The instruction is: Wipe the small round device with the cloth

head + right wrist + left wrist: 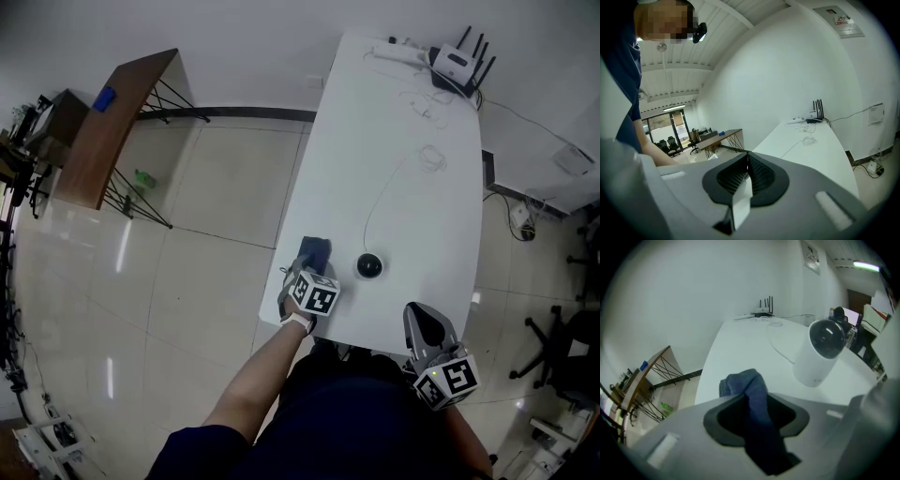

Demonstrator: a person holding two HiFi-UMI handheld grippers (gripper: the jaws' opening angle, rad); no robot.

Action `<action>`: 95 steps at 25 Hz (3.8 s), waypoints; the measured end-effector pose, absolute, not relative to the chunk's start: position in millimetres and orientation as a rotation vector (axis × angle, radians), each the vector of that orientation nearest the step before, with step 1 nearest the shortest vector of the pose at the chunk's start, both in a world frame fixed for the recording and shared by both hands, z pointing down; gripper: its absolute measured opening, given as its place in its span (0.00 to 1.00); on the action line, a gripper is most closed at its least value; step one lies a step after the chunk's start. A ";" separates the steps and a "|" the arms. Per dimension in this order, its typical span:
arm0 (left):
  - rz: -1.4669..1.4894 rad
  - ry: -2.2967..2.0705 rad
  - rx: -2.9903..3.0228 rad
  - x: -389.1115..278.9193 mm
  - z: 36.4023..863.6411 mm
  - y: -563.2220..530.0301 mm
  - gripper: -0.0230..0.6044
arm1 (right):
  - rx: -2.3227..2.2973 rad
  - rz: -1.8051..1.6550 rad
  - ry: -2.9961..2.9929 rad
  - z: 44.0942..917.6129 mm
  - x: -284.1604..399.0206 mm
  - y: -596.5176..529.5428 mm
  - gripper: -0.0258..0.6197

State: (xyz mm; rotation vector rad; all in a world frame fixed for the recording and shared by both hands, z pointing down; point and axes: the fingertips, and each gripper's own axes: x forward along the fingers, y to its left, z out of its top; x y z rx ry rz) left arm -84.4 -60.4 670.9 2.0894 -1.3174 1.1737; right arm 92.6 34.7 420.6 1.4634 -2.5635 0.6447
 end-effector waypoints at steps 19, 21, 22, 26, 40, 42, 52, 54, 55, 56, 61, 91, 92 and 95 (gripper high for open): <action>-0.427 -0.439 2.055 -52.1 415.8 -9.2 0.16 | 1.242 1.047 -2.756 415.8 66.3 16.7 0.07; -0.499 -0.332 2.048 -43.4 391.6 0.9 0.16 | 1.089 1.275 -2.834 409.2 54.5 14.4 0.19; -0.529 -0.289 2.043 -40.5 382.4 4.7 0.17 | 1.013 1.360 -2.858 405.9 47.7 14.9 0.24; -0.623 -0.185 2.010 -32.8 360.8 11.6 0.17 | 0.771 1.488 -2.913 393.8 18.1 24.8 0.33; -0.732 -0.154 1.905 -17.1 356.4 12.5 0.17 | 0.721 1.697 -2.928 389.0 -4.9 23.5 0.34; -0.729 -0.174 1.922 -16.8 356.2 11.4 0.21 | 0.753 1.725 -2.906 393.9 -3.6 22.0 0.26; -0.437 -0.539 2.126 -45.1 410.4 -14.6 0.33 | 1.400 1.329 -2.685 430.0 67.4 -18.4 0.19; -0.301 -0.625 2.187 -48.1 434.0 -19.4 0.24 | 1.463 1.086 -2.553 449.8 83.8 -25.6 0.19; -0.209 -0.669 2.222 -45.5 445.7 -21.5 0.20 | 1.450 0.991 -2.500 460.0 85.6 -27.5 0.20; -0.118 -0.708 2.256 -40.7 456.0 -23.5 0.18 | 1.419 0.913 -2.464 469.3 83.4 -28.9 0.20; 0.104 -0.767 2.316 -7.9 484.3 -31.0 0.13 | 1.222 0.728 -2.446 498.9 47.7 -32.2 0.20; 0.266 -0.869 2.159 20.5 544.3 -36.6 0.12 | 1.151 1.218 -2.202 651.2 91.6 -38.0 0.21; 0.267 -0.870 2.158 20.8 545.4 -36.3 0.12 | 1.148 1.218 -2.199 653.6 91.6 -37.5 0.21; 0.262 -0.875 2.156 21.2 545.0 -36.2 0.14 | 1.179 1.253 -2.205 648.1 96.5 -39.1 0.21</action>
